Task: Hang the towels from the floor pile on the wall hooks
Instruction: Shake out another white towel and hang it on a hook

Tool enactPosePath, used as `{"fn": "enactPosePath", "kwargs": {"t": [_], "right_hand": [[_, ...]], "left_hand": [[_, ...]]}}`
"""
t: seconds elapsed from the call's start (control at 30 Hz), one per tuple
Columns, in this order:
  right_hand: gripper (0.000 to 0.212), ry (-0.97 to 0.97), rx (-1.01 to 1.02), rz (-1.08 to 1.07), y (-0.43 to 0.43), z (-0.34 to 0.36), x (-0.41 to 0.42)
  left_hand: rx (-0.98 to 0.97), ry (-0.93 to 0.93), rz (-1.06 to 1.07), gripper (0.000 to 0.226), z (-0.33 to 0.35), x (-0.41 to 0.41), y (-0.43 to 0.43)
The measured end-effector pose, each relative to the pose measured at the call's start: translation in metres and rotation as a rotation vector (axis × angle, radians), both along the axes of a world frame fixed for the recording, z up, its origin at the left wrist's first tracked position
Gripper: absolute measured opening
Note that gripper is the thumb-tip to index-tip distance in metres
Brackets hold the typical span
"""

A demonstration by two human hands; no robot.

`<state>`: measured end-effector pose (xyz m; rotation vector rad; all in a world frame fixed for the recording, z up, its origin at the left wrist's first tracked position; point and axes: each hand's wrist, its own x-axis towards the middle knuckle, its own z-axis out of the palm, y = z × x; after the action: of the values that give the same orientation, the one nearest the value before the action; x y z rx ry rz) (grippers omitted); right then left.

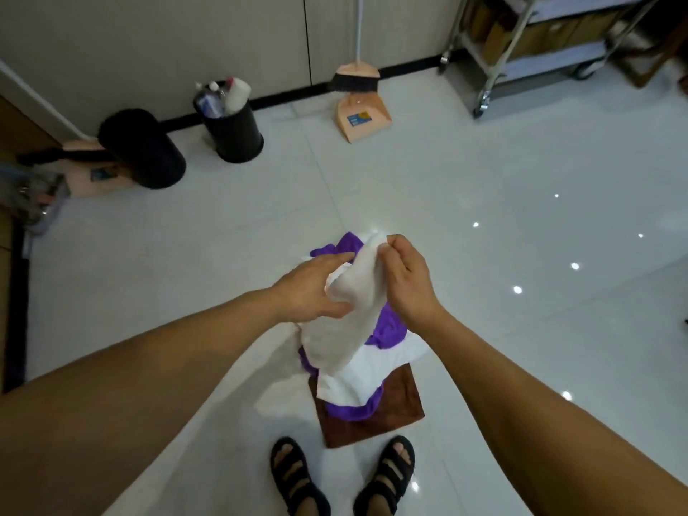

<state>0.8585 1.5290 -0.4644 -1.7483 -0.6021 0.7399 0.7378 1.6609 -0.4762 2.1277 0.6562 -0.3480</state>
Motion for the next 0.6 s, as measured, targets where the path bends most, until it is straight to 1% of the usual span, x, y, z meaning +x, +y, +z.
{"fn": "enactPosePath", "kwargs": {"t": [0.07,0.1,0.13,0.2,0.27,0.3,0.4,0.43,0.47,0.53,0.6], "right_hand": [[0.025,-0.045,0.059,0.029,0.012,0.057,-0.010],[0.025,-0.073,0.080,0.024,0.017,0.083,-0.013],[0.024,-0.095,0.098,0.012,0.022,0.107,-0.015],[0.022,-0.125,0.131,-0.014,0.029,0.146,-0.018],[0.020,-0.120,0.160,-0.009,0.030,0.174,-0.021],[0.019,-0.104,0.168,0.015,0.029,0.184,-0.024],[0.020,-0.031,0.212,0.120,0.024,0.207,-0.034],[0.027,-0.005,0.235,0.172,0.022,0.215,-0.039],[0.038,0.016,0.252,0.243,0.020,0.222,-0.044],[0.058,0.039,0.232,0.423,0.018,0.233,-0.055],[0.063,0.047,0.162,0.612,0.017,0.242,-0.070]], "left_hand": [[-0.032,-0.055,0.044,0.045,0.046,-0.009,-0.001],[-0.035,-0.062,0.067,0.032,0.066,-0.016,-0.003],[-0.050,-0.063,0.100,0.025,0.084,-0.023,-0.004],[-0.097,-0.090,0.210,0.025,0.120,-0.036,-0.006],[-0.081,-0.152,0.313,0.027,0.163,-0.045,-0.002],[-0.026,-0.176,0.337,0.026,0.185,-0.048,0.001],[0.264,-0.196,0.299,0.027,0.253,-0.054,0.004],[0.321,-0.238,0.312,0.026,0.275,-0.056,0.002],[0.330,-0.302,0.346,0.022,0.295,-0.057,-0.001],[0.234,-0.431,0.474,0.021,0.334,-0.058,-0.011],[0.190,-0.496,0.586,0.026,0.365,-0.060,-0.019]]}}
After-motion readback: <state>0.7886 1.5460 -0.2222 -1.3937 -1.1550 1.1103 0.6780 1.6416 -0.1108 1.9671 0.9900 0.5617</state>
